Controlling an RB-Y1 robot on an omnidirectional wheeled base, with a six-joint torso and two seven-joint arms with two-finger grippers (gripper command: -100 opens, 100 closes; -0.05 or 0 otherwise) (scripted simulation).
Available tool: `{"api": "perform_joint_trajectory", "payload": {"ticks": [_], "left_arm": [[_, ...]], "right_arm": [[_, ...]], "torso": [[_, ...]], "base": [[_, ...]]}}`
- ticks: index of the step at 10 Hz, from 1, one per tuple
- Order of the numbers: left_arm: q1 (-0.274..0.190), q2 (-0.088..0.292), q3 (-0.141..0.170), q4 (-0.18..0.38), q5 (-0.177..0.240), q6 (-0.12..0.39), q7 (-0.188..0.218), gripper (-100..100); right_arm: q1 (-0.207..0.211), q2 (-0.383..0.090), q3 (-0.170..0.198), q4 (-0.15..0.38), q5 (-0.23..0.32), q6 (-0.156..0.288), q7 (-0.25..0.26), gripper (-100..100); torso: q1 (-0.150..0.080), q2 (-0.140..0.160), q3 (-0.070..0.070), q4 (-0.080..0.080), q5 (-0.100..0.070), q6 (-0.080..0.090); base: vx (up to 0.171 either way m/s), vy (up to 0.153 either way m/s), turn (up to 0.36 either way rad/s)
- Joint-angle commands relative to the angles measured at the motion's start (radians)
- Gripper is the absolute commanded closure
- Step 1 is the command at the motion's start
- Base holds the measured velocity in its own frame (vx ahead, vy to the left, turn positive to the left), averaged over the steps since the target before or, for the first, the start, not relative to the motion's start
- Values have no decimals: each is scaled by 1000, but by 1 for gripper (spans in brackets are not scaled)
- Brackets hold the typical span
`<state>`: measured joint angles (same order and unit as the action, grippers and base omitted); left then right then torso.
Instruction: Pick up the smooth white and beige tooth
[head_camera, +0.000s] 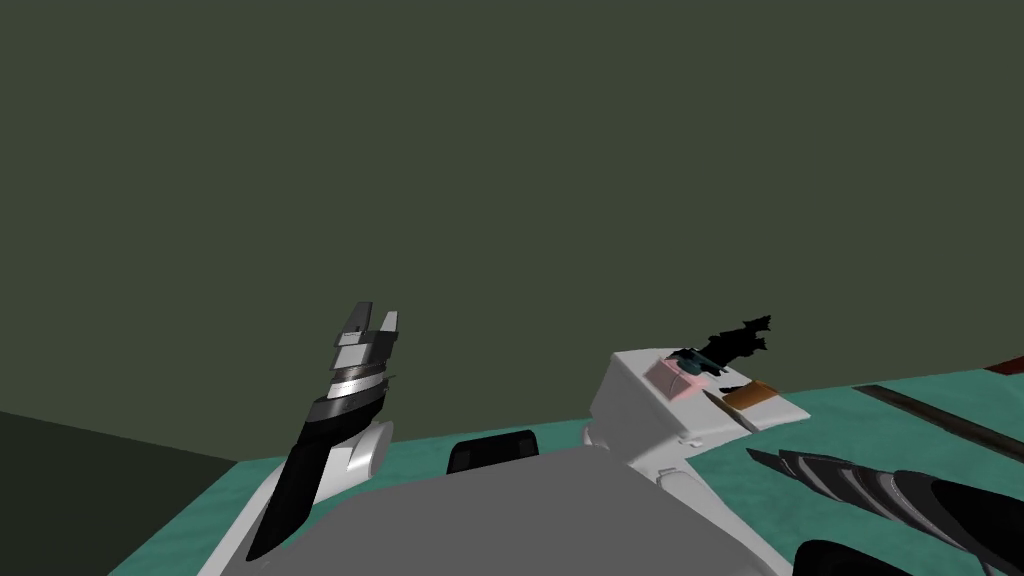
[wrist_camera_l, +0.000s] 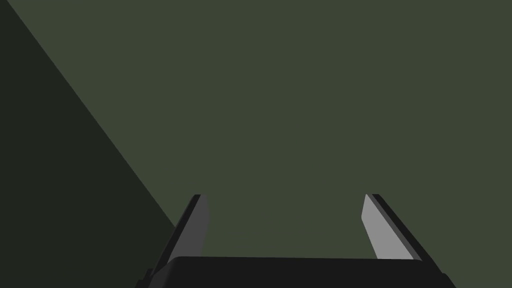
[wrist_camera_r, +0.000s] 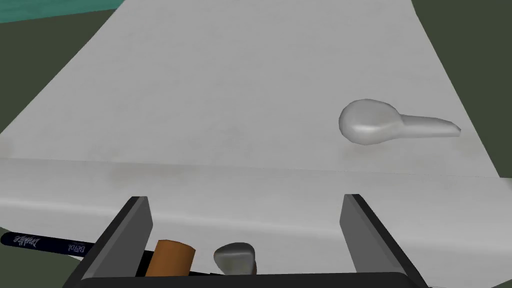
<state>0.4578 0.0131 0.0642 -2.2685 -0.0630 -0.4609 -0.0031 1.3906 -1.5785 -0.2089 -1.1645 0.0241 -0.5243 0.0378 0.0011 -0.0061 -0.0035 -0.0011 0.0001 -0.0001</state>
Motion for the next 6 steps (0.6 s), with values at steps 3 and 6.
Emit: {"api": "perform_joint_trajectory", "payload": {"ticks": [3,6], "left_arm": [[0,0,0,0,0,0,0,0],[0,0,0,0,0,0,0,0]], "right_arm": [[40,-73,-26,74,3,-27,5,-100],[62,-107,-38,99,3,-35,7,-100]], "torso": [[1,1,0,0,0,0],[1,5,3,1,0,1]], "base": [[69,24,84],[22,10,42]]}}
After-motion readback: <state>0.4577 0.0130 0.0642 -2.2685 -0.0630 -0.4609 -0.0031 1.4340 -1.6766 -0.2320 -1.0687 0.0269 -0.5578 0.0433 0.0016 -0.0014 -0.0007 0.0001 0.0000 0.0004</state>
